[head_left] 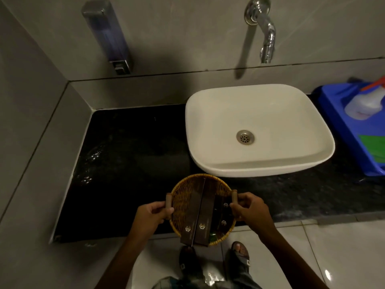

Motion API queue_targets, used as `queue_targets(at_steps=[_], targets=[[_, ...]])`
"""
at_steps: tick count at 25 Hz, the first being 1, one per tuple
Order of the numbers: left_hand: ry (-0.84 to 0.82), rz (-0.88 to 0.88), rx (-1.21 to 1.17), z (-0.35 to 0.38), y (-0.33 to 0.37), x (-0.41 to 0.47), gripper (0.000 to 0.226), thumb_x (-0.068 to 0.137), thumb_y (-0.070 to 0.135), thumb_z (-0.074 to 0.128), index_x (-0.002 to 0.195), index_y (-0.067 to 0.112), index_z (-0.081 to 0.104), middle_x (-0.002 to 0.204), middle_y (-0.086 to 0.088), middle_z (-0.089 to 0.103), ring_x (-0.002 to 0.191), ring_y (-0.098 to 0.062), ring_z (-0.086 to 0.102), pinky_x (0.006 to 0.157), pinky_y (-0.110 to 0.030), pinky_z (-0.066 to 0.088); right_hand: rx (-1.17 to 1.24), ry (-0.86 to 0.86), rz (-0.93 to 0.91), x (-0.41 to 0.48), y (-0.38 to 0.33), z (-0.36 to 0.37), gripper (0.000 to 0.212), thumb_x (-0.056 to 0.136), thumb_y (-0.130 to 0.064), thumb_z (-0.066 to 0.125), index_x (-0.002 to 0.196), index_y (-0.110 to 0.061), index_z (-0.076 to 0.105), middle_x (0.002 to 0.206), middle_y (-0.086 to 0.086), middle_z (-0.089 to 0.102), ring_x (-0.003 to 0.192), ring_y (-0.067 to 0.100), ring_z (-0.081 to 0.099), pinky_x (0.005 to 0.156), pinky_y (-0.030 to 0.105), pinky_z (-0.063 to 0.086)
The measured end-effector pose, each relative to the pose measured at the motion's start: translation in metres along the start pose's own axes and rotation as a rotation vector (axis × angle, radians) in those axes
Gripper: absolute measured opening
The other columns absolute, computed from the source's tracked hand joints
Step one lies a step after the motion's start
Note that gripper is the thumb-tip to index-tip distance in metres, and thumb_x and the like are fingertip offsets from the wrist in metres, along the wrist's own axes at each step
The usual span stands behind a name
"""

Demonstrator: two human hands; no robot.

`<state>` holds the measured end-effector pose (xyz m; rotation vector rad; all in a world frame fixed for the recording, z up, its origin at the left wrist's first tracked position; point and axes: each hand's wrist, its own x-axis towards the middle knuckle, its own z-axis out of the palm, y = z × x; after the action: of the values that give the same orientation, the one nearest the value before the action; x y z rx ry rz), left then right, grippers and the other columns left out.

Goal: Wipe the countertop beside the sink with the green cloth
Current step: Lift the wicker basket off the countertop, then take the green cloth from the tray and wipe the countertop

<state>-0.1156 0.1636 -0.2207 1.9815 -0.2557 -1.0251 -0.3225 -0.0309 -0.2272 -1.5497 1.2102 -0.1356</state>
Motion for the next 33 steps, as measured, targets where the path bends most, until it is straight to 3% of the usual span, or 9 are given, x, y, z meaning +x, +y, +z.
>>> queue_targets(at_steps=[4, 7, 10, 14, 16, 22, 25, 29, 33], targets=[[0.036, 0.016, 0.125, 0.016, -0.001, -0.002, 0.024, 0.082, 0.012, 0.071, 0.106, 0.011, 0.070, 0.082, 0.007, 0.072, 0.077, -0.007, 0.068, 0.063, -0.019, 0.048, -0.022, -0.038, 0.008, 0.006, 0.006, -0.014, 0.024, 0.083, -0.015, 0.072, 0.104, -0.013, 0.062, 0.087, 0.001, 0.070, 0.076, 0.013, 0.070, 0.056, 0.019, 0.057], [0.074, 0.044, 0.366, 0.019, 0.006, -0.006, 0.023, 0.085, 0.018, 0.069, 0.106, 0.010, 0.070, 0.084, 0.004, 0.070, 0.078, -0.010, 0.065, 0.073, -0.031, 0.055, -0.072, -0.078, -0.010, 0.008, 0.008, -0.019, 0.028, 0.082, -0.022, 0.074, 0.105, -0.013, 0.061, 0.093, 0.003, 0.070, 0.081, 0.014, 0.070, 0.064, 0.022, 0.058], [0.247, 0.099, 0.657, 0.027, 0.025, -0.012, 0.041, 0.087, 0.029, 0.066, 0.123, 0.012, 0.060, 0.113, -0.012, 0.065, 0.098, -0.026, 0.063, 0.080, -0.038, 0.051, -0.121, -0.106, -0.027, 0.014, 0.012, -0.030, 0.031, 0.079, -0.033, 0.076, 0.101, -0.017, 0.061, 0.091, 0.000, 0.067, 0.083, 0.014, 0.068, 0.066, 0.024, 0.058], [0.404, 0.392, 0.626, 0.072, 0.079, -0.016, 0.044, 0.086, 0.028, 0.065, 0.128, 0.023, 0.052, 0.118, -0.004, 0.059, 0.107, -0.022, 0.057, 0.078, -0.035, 0.046, -0.082, -0.114, -0.039, 0.028, 0.019, -0.073, 0.025, 0.080, -0.041, 0.072, 0.095, -0.024, 0.062, 0.086, -0.002, 0.069, 0.077, 0.010, 0.069, 0.056, 0.018, 0.055], [0.351, 0.526, 0.578, 0.108, 0.113, -0.011, 0.041, 0.085, 0.026, 0.066, 0.124, 0.027, 0.053, 0.114, 0.000, 0.060, 0.104, -0.018, 0.056, 0.078, -0.032, 0.045, -0.047, -0.091, -0.050, 0.036, 0.021, -0.108, 0.015, 0.082, -0.035, 0.072, 0.090, -0.028, 0.062, 0.083, -0.003, 0.070, 0.072, 0.007, 0.068, 0.052, 0.014, 0.052], [0.146, 0.930, 0.623, 0.236, 0.202, 0.000, 0.030, 0.085, 0.022, 0.066, 0.115, 0.017, 0.060, 0.111, -0.004, 0.066, 0.101, -0.021, 0.059, 0.081, -0.031, 0.050, 0.072, 0.152, -0.123, 0.050, 0.025, -0.228, 0.011, 0.082, -0.017, 0.073, 0.079, -0.026, 0.067, 0.062, 0.000, 0.066, 0.055, 0.010, 0.065, 0.052, 0.029, 0.055], [0.002, 1.098, 0.682, 0.311, 0.241, 0.004, 0.025, 0.085, 0.023, 0.063, 0.110, 0.021, 0.063, 0.108, -0.002, 0.067, 0.102, -0.022, 0.058, 0.085, -0.036, 0.051, -0.074, 0.332, -0.126, 0.069, 0.035, -0.309, 0.007, 0.082, -0.013, 0.071, 0.089, -0.017, 0.071, 0.079, 0.016, 0.074, 0.069, 0.024, 0.069, 0.069, 0.040, 0.057], [-0.211, 1.224, 0.844, 0.431, 0.294, 0.026, 0.026, 0.084, 0.024, 0.059, 0.107, 0.014, 0.067, 0.109, -0.008, 0.066, 0.105, -0.030, 0.055, 0.089, -0.042, 0.047, -0.465, 0.573, -0.121, 0.121, 0.048, -0.437, 0.018, 0.085, -0.003, 0.061, 0.100, -0.006, 0.070, 0.098, 0.020, 0.074, 0.095, 0.036, 0.068, 0.085, 0.036, 0.050], [-0.314, 1.175, 1.154, 0.539, 0.321, 0.080, 0.029, 0.089, 0.021, 0.051, 0.110, 0.010, 0.066, 0.115, -0.014, 0.066, 0.112, -0.034, 0.056, 0.094, -0.041, 0.047, -0.867, 0.409, 0.078, 0.196, 0.081, -0.521, 0.034, 0.089, -0.012, 0.051, 0.122, -0.015, 0.062, 0.126, 0.022, 0.061, 0.117, 0.039, 0.057, 0.098, 0.047, 0.048]])
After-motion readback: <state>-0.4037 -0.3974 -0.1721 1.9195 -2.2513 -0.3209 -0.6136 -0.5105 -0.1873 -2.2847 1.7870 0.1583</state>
